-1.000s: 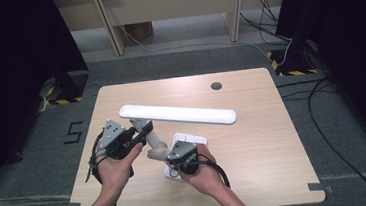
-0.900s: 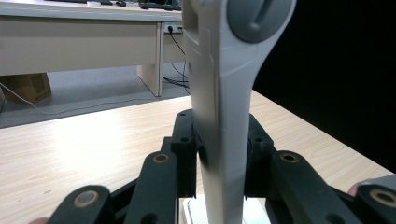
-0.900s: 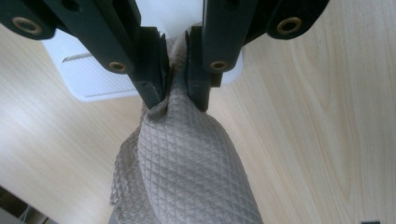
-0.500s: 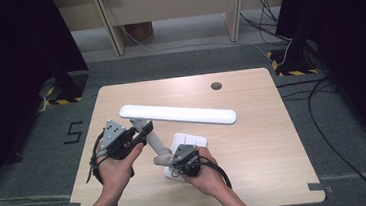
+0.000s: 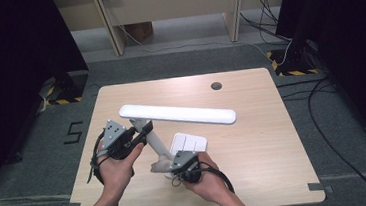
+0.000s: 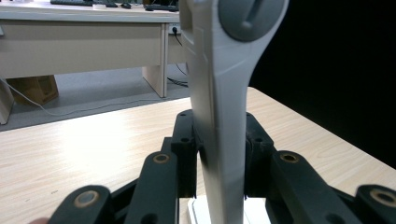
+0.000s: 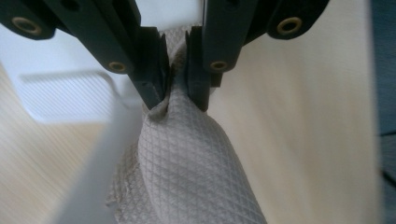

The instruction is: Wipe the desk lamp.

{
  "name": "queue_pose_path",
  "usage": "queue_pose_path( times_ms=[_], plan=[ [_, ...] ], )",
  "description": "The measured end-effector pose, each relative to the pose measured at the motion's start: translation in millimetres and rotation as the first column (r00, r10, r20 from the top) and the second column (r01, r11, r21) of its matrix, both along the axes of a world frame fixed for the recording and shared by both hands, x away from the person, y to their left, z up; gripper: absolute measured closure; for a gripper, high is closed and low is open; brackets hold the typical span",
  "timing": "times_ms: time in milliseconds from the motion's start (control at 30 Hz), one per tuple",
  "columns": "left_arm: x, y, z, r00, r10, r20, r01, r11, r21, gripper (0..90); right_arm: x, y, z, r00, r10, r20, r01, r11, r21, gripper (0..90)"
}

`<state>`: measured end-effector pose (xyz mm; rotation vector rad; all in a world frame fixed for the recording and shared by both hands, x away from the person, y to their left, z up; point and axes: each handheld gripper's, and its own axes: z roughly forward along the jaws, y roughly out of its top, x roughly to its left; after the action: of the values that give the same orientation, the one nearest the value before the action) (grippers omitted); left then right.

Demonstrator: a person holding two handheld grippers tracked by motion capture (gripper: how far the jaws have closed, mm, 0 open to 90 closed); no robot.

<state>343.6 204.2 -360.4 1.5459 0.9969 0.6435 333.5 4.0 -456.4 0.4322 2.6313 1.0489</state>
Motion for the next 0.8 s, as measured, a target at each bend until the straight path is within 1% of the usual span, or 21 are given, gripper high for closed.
queue_pose_path(
  times_ms=[33, 67, 133, 167, 200, 267, 300, 333, 367, 433, 500, 600, 700, 733, 767, 800],
  plan=[
    [-0.2, -0.3, 0.0, 1.0000, 0.002, 0.002, -0.002, 1.0000, 0.002, 71.4, -3.1, 5.5, -0.6, 0.9999, 0.014, -0.008, -0.013, 1.000, 0.011, 80.0],
    [-0.3, -0.6, -0.1, 1.0000, 0.004, 0.003, -0.004, 1.0000, 0.001, 71.5, -3.9, 11.7, -3.0, 0.9993, 0.038, 0.000, -0.038, 0.999, 0.014, 80.0],
    [-0.6, -0.6, -0.4, 1.0000, 0.006, 0.005, -0.006, 1.0000, 0.002, 71.5, -2.6, 19.4, -8.5, 0.9983, 0.057, 0.008, -0.057, 0.998, 0.013, 79.9],
    [-0.6, -0.7, -0.5, 1.0000, 0.008, 0.006, -0.008, 1.0000, 0.003, 71.5, -1.2, 24.2, -12.5, 0.9978, 0.063, 0.019, -0.063, 0.998, 0.004, 79.8],
    [-0.5, -0.8, -0.4, 1.0000, 0.007, 0.006, -0.007, 1.0000, 0.004, 71.5, -0.3, 26.9, -15.1, 0.9979, 0.062, 0.020, -0.062, 0.998, 0.006, 79.7],
    [-0.3, -0.9, -0.2, 1.0000, 0.008, 0.005, -0.008, 0.9999, 0.006, 71.5, 1.8, 33.1, -20.8, 0.9983, 0.050, 0.031, -0.050, 0.999, -0.008, 79.4],
    [-0.3, -0.9, -0.1, 1.0000, 0.008, 0.005, -0.008, 0.9999, 0.007, 71.5, 3.3, 35.4, -22.9, 0.9986, 0.044, 0.028, -0.043, 0.999, -0.012, 79.5],
    [-0.4, -0.9, 0.0, 0.9999, 0.009, 0.005, -0.009, 0.9999, 0.008, 71.5, 6.0, 36.5, -25.0, 0.9983, 0.047, 0.033, -0.047, 0.999, -0.014, 79.4],
    [-0.5, -0.9, 0.0, 0.9999, 0.009, 0.005, -0.009, 0.9999, 0.010, 71.5, 7.6, 37.1, -26.5, 0.9982, 0.047, 0.037, -0.047, 0.999, -0.019, 79.5],
    [-0.4, -1.0, -0.1, 0.9999, 0.010, 0.007, -0.010, 0.9999, 0.012, 71.5, 10.8, 36.4, -29.0, 0.9982, 0.054, 0.026, -0.053, 0.999, -0.006, 79.5],
    [-0.5, -1.3, 0.1, 0.9999, 0.008, 0.007, -0.008, 0.9998, 0.017, 71.4, 10.5, 35.1, -28.5, 0.9987, 0.045, 0.022, -0.045, 0.999, -0.010, 79.6],
    [-0.4, -1.3, 0.3, 1.0000, 0.006, 0.008, -0.006, 0.9998, 0.020, 71.3, 10.2, 31.5, -26.7, 0.9987, 0.049, 0.016, -0.049, 0.999, -0.022, 79.7],
    [-0.2, -1.2, 0.3, 1.0000, 0.005, 0.008, -0.006, 0.9998, 0.021, 71.3, 8.6, 24.9, -25.6, 0.9994, 0.035, -0.003, -0.035, 0.999, -0.025, 79.7],
    [-0.2, -1.5, 0.3, 1.0000, 0.005, 0.008, -0.006, 0.9997, 0.022, 71.3, 7.2, 22.1, -25.3, 0.9997, 0.019, -0.016, -0.019, 1.000, -0.024, 79.8],
    [-0.4, -1.7, 0.4, 0.9999, 0.006, 0.008, -0.007, 0.9997, 0.023, 71.3, 7.1, 19.4, -25.2, 0.9997, 0.017, -0.017, -0.017, 1.000, -0.024, 79.8],
    [-0.5, -1.9, 0.5, 0.9999, 0.007, 0.009, -0.007, 0.9997, 0.025, 71.3, 6.7, 16.7, -24.9, 0.9996, 0.013, -0.027, -0.013, 1.000, -0.023, 79.8]
  ],
)
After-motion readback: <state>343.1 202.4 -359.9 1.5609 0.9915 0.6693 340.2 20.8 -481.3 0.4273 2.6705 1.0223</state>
